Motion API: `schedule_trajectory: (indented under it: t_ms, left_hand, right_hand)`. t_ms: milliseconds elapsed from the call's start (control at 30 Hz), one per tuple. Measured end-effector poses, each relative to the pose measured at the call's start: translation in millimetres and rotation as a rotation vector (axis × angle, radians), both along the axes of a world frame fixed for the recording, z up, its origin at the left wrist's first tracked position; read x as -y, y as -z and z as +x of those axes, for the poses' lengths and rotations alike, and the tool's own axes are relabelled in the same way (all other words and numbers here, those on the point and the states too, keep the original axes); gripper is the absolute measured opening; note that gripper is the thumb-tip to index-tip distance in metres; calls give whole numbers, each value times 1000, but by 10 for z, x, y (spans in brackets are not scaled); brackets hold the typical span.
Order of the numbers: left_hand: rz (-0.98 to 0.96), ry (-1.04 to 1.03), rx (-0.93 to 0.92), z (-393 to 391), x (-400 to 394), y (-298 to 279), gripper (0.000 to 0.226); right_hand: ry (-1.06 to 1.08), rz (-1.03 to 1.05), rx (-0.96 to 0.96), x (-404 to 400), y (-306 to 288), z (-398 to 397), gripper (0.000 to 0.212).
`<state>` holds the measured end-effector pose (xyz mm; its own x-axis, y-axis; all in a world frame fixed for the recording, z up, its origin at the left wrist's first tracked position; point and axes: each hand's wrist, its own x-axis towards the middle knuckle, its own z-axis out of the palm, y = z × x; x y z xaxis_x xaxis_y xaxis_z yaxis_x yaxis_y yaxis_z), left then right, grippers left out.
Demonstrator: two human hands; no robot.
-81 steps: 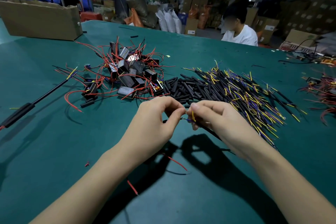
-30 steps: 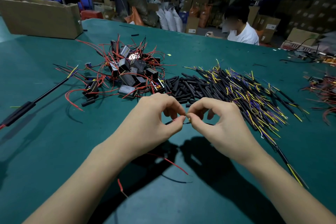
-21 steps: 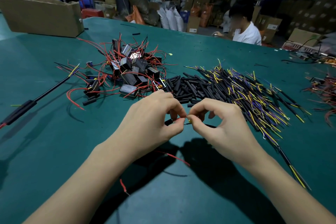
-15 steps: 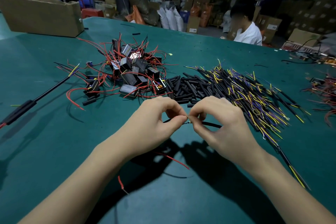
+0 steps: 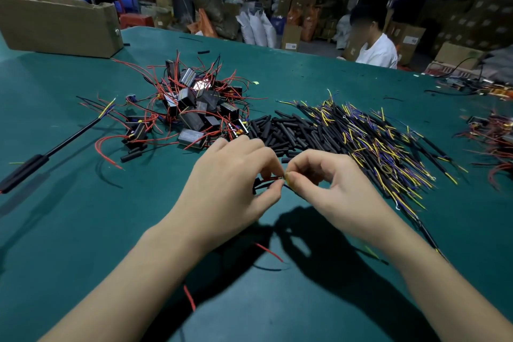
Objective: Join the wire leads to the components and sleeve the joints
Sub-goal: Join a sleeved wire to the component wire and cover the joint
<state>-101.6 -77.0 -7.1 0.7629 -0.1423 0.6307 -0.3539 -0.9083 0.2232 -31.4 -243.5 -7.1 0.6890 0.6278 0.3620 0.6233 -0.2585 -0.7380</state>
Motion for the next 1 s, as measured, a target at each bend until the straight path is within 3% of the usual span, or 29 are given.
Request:
schedule_trajectory:
  t_ms: [133, 533, 833, 933, 1000]
  left_hand:
    - [183, -9, 104, 22, 27, 8, 13]
    - [256, 69, 109, 32, -20, -29, 6]
    - [255, 56, 78, -12, 3, -26, 17]
    - [95, 33, -6, -28, 17, -10, 15]
    - [-104, 6, -75, -32, 34, 2, 14]
  right_hand:
    - [-24, -3, -217, 23, -20, 43, 19]
    - [-121, 23, -555, 33, -39, 42, 22]
    - [-112, -66, -359, 59, -58, 37, 20]
    - [-86, -66, -186, 37, -48, 18, 19]
    - [-48, -68, 31, 25, -32, -1, 16]
